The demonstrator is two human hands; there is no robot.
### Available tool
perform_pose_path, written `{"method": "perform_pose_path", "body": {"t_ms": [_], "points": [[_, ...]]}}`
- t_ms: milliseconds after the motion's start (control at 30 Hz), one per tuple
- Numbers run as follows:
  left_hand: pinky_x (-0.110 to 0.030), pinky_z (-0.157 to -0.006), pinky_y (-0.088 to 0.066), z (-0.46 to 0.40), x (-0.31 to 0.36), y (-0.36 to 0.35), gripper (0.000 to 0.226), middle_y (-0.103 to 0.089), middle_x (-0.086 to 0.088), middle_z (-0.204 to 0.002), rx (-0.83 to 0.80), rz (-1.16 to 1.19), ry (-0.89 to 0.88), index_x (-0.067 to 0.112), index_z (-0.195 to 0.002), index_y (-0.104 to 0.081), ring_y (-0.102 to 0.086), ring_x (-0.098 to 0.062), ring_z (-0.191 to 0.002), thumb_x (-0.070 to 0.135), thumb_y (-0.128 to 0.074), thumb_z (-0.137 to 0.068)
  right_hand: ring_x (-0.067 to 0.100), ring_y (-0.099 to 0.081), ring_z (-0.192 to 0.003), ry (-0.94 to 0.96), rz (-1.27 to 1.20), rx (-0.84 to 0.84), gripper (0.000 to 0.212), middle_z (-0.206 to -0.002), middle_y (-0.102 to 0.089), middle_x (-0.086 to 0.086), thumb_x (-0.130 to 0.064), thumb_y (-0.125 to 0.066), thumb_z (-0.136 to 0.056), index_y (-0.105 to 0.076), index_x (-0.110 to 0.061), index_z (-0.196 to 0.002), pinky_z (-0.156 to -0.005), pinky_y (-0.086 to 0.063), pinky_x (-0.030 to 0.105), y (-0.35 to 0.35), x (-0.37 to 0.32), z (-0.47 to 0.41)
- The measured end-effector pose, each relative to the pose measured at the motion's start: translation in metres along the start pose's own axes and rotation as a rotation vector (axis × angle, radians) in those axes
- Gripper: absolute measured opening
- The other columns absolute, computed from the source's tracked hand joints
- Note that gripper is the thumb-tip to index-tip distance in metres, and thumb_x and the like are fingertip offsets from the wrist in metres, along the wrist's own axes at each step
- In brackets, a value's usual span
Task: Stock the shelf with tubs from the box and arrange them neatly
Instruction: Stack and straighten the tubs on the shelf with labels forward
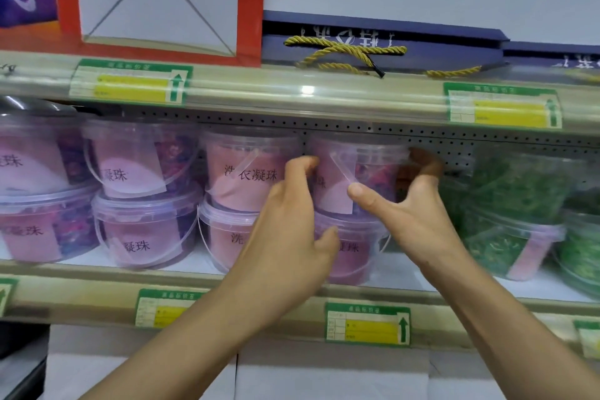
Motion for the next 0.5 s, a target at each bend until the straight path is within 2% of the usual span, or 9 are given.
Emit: {"method": "perform_pose_path", "body": {"t_ms": [67, 100, 167, 233, 267, 333, 433, 467, 500], "points": [[-0.020, -0.093, -0.036, -0.005, -0.001, -0.011, 0.072, -0.034, 0.008, -0.132, -0.055, 0.097, 0.062, 0.035, -0.132, -0.014, -0.040, -0.001, -0.109, 0.010, -0.060, -0.082, 0.015, -0.049, -0.114, -0.012, 0.085, 0.034, 0.094, -0.127, -0.048, -0.002, -0.066, -0.074, -0.052, -0.027, -0.025, -0.121, -0.094, -0.044, 0.033, -0.001, -0.003, -0.004], [-0.022, -0.092, -0.041, -0.006, -0.001, -0.014, 0.072, -0.035, 0.008, -0.131, -0.069, 0.137, 0.077, 0.036, -0.130, -0.013, -0.040, 0.001, -0.102, 0.007, -0.059, -0.082, 0.016, -0.053, -0.107, -0.020, 0.097, 0.041, 0.089, -0.123, -0.051, 0.000, -0.062, -0.075, -0.056, -0.030, -0.021, -0.120, -0.086, -0.047, 0.031, 0.000, -0.004, -0.006], [-0.026, -0.095, -0.045, -0.004, -0.001, -0.014, 0.072, -0.038, 0.008, -0.133, -0.054, 0.194, 0.077, 0.040, -0.125, -0.015, -0.044, 0.004, -0.099, 0.004, -0.058, -0.080, 0.010, -0.058, -0.090, -0.021, 0.046, 0.038, 0.067, -0.111, -0.058, -0.002, -0.049, -0.078, -0.064, -0.041, -0.018, -0.111, -0.072, -0.047, 0.024, 0.005, -0.001, -0.010], [-0.019, -0.098, -0.041, 0.002, 0.001, -0.009, 0.072, -0.039, 0.012, -0.137, -0.013, 0.219, 0.053, 0.048, -0.117, -0.017, -0.043, 0.008, -0.113, 0.004, -0.060, -0.080, 0.009, -0.063, -0.089, -0.029, -0.087, -0.052, 0.053, -0.101, -0.067, -0.005, -0.043, -0.080, -0.064, -0.055, -0.019, -0.104, -0.080, -0.049, 0.030, 0.004, 0.006, -0.014], [-0.012, -0.095, -0.039, 0.006, 0.003, -0.007, 0.071, -0.040, 0.014, -0.135, 0.012, 0.212, 0.041, 0.054, -0.110, -0.019, -0.043, 0.011, -0.115, 0.004, -0.061, -0.080, 0.013, -0.066, -0.093, -0.044, -0.157, -0.105, 0.057, -0.102, -0.069, -0.004, -0.045, -0.079, -0.060, -0.059, -0.019, -0.106, -0.087, -0.050, 0.036, 0.001, 0.011, -0.015], [0.000, -0.083, -0.035, 0.014, 0.005, -0.003, 0.068, -0.046, 0.020, -0.126, 0.061, 0.176, 0.027, 0.055, -0.105, -0.021, -0.047, 0.013, -0.106, 0.006, -0.061, -0.080, 0.021, -0.066, -0.098, -0.093, -0.253, -0.151, 0.061, -0.104, -0.070, 0.003, -0.044, -0.071, -0.054, -0.060, -0.019, -0.109, -0.091, -0.050, 0.042, -0.002, 0.023, -0.017], [0.005, -0.079, -0.031, 0.015, 0.004, -0.001, 0.066, -0.043, 0.025, -0.116, 0.107, 0.119, 0.017, 0.051, -0.106, -0.019, -0.045, 0.009, -0.107, 0.009, -0.063, -0.082, 0.020, -0.062, -0.093, -0.089, -0.286, -0.079, 0.030, -0.094, -0.068, 0.000, -0.027, -0.063, -0.064, -0.061, -0.021, -0.093, -0.082, -0.047, 0.033, 0.006, 0.028, -0.017], [0.004, -0.080, -0.031, 0.013, 0.002, -0.002, 0.065, -0.041, 0.025, -0.115, 0.108, 0.111, 0.019, 0.047, -0.109, -0.018, -0.045, 0.007, -0.107, 0.010, -0.063, -0.081, 0.018, -0.060, -0.097, -0.063, -0.286, -0.061, 0.031, -0.097, -0.067, -0.002, -0.027, -0.064, -0.068, -0.060, -0.022, -0.099, -0.082, -0.046, 0.032, 0.009, 0.028, -0.016], [0.000, -0.082, -0.032, 0.010, 0.001, -0.004, 0.066, -0.040, 0.023, -0.117, 0.098, 0.110, 0.026, 0.046, -0.111, -0.017, -0.044, 0.007, -0.104, 0.010, -0.063, -0.081, 0.016, -0.059, -0.104, -0.027, -0.257, -0.070, 0.045, -0.107, -0.066, -0.003, -0.035, -0.067, -0.069, -0.057, -0.022, -0.111, -0.087, -0.045, 0.032, 0.010, 0.026, -0.015]]}}
Point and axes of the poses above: each hand's wrist, its own z-axis away from the middle knuckle, its own y-axis out of the back of the hand, x = y × z, the point moved 9 cm from there along -z, towards the middle knuckle
